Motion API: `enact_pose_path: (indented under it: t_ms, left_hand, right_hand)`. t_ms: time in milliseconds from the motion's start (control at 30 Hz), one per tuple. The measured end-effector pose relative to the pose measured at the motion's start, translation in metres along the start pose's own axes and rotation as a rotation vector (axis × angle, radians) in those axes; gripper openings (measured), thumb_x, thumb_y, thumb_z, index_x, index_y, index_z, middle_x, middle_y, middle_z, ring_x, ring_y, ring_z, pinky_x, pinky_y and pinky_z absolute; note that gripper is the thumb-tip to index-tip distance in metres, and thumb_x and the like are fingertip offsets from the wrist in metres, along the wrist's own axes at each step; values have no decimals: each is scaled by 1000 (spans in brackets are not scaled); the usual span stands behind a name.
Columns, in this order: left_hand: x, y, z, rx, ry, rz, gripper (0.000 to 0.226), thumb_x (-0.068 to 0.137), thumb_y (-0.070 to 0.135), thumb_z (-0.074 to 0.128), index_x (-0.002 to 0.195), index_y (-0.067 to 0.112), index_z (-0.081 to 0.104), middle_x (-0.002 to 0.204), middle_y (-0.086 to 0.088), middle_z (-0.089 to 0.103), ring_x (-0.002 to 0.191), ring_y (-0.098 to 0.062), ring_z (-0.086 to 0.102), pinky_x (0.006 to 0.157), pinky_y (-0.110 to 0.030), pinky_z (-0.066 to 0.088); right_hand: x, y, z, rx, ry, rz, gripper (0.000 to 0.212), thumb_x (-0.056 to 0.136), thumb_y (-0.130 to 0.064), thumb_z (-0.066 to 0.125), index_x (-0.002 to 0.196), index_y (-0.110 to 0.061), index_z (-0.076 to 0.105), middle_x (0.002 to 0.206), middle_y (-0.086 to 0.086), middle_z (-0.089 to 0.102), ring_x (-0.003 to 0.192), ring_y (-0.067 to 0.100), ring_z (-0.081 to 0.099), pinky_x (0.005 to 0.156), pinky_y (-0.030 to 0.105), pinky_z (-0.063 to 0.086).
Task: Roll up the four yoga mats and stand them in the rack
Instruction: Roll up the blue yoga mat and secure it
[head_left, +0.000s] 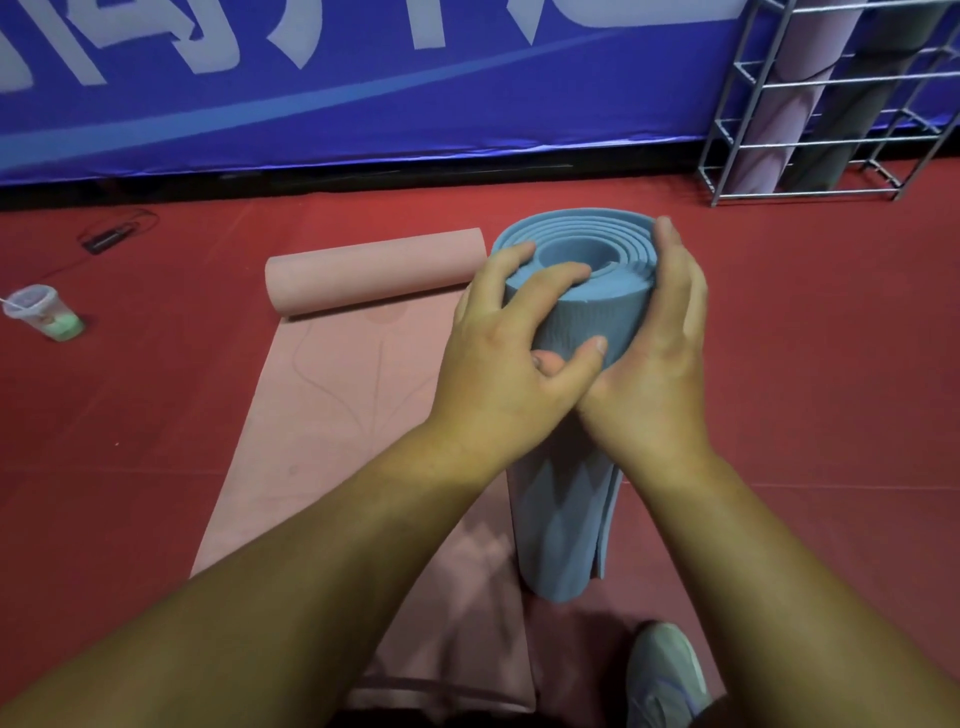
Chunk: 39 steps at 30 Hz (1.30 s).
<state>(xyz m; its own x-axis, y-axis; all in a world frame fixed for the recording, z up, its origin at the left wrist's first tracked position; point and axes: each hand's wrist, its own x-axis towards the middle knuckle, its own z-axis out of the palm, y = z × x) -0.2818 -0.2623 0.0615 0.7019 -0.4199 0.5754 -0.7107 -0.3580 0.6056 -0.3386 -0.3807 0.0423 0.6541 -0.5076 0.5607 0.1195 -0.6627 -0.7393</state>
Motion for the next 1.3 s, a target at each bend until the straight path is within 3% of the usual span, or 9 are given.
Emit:
enact_pose_path:
  t_ms: [233, 333, 467, 567, 733, 800, 900, 1133, 1300]
  left_hand:
    - [-4, -1, 3, -22, 41, -28, 51, 79, 36, 78, 128, 27, 67, 144, 1, 49, 133, -4, 45, 108, -19, 39]
    - [-8, -2, 3, -23, 36, -1, 52, 78, 38, 78, 128, 29, 66, 143, 3, 49, 132, -4, 47, 107, -29, 45]
    - [-7, 5, -1, 38, -30, 70, 56, 78, 46, 73, 131, 29, 65, 142, -1, 50, 132, -15, 50, 104, -42, 49]
    - [-4, 4, -3, 92, -40, 137, 63, 78, 48, 71, 136, 26, 61, 142, -5, 51, 132, -19, 50, 104, -43, 49]
    - [-5, -7, 2, -182, -44, -137, 115, 66, 41, 87, 160, 33, 20, 158, -2, 31, 138, -8, 44, 106, -38, 50]
    - [-7, -21, 9, -343, -135, -254, 110, 69, 35, 84, 160, 28, 23, 154, 5, 40, 133, -1, 48, 107, -34, 50]
    - [-25, -40, 23, -493, -334, -375, 106, 76, 21, 81, 160, 29, 16, 146, 18, 47, 129, 8, 48, 107, -23, 46]
    - [-40, -33, 45, -523, -208, -408, 106, 73, 23, 85, 156, 39, 21, 146, 17, 50, 133, -3, 49, 111, -41, 46]
    - [-20, -40, 39, -520, -262, -354, 108, 73, 32, 84, 161, 28, 21, 152, 14, 47, 136, -4, 49, 113, -29, 42]
  right_hand:
    - [0, -2, -4, -39, 2, -20, 101, 59, -48, 86, 140, -7, 41, 142, 9, 42, 131, 20, 43, 108, 43, 40]
    - [-7, 2, -6, -27, 36, -14, 102, 58, -48, 87, 141, -9, 42, 143, 9, 42, 133, 20, 43, 110, 42, 39]
    - [-14, 5, -11, 52, 21, 164, 131, 58, -46, 90, 159, -20, 11, 155, -8, 28, 147, 12, 29, 119, 34, 30]
    - [-24, 11, -6, 77, 4, 299, 136, 64, -36, 90, 160, -23, -6, 161, 0, 29, 147, 13, 32, 118, 37, 34]
    - [-39, 20, -3, 112, 8, 398, 135, 60, -41, 92, 160, -29, 1, 161, -3, 29, 144, 11, 34, 115, 32, 36]
    - [-54, 27, 2, 107, -49, 455, 142, 54, -41, 94, 160, -31, 0, 160, -4, 29, 144, 11, 34, 112, 28, 35]
    - [-72, 40, 12, 95, -115, 539, 145, 47, -49, 92, 157, -36, -1, 155, 0, 38, 139, 19, 42, 110, 42, 44]
    - [-62, 52, 14, 64, -63, 500, 119, 59, -50, 82, 154, -29, 13, 144, 4, 49, 131, 24, 51, 102, 47, 50]
    - [-33, 45, -8, 96, -31, 460, 107, 57, -47, 89, 147, -30, 34, 130, -9, 60, 117, 12, 59, 95, 35, 52]
